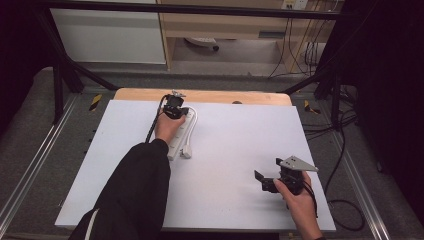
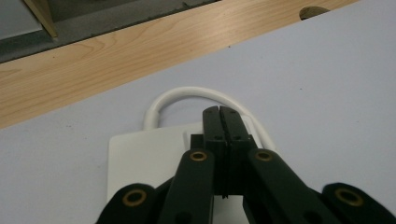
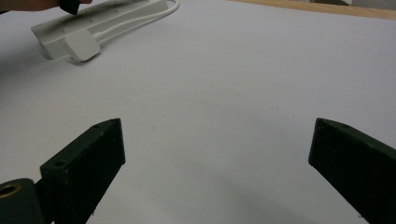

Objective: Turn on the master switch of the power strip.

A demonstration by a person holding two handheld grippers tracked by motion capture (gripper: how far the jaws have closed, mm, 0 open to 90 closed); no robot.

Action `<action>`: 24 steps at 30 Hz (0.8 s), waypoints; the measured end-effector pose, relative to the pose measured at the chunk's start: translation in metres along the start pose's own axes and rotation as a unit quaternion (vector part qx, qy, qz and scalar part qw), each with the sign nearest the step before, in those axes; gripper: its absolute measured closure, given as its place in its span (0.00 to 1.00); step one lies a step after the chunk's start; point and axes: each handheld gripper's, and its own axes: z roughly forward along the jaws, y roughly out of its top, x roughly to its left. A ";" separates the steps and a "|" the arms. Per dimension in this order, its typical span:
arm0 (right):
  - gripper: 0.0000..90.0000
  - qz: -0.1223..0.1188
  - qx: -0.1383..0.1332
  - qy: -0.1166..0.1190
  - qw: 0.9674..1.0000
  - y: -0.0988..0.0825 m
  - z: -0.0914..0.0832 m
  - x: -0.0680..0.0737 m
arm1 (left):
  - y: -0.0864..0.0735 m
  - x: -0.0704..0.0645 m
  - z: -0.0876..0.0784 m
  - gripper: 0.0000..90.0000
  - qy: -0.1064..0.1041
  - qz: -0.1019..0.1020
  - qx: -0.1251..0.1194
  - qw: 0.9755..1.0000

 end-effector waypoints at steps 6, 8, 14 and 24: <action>0.05 -0.001 0.000 0.000 1.000 0.000 0.000 0.000 | 0.001 -0.002 0.000 1.00 0.003 0.005 0.002 1.000; 0.05 -0.001 0.001 0.001 1.000 0.000 0.000 0.000 | 0.001 -0.001 0.000 1.00 0.003 0.005 0.005 1.000; 0.05 -0.001 0.002 0.000 1.000 0.000 0.000 0.001 | 0.000 0.000 0.000 1.00 0.002 0.003 0.004 1.000; 0.05 0.000 0.003 0.001 1.000 0.000 0.000 0.001 | 0.000 -0.002 0.001 1.00 0.008 -0.001 0.006 1.000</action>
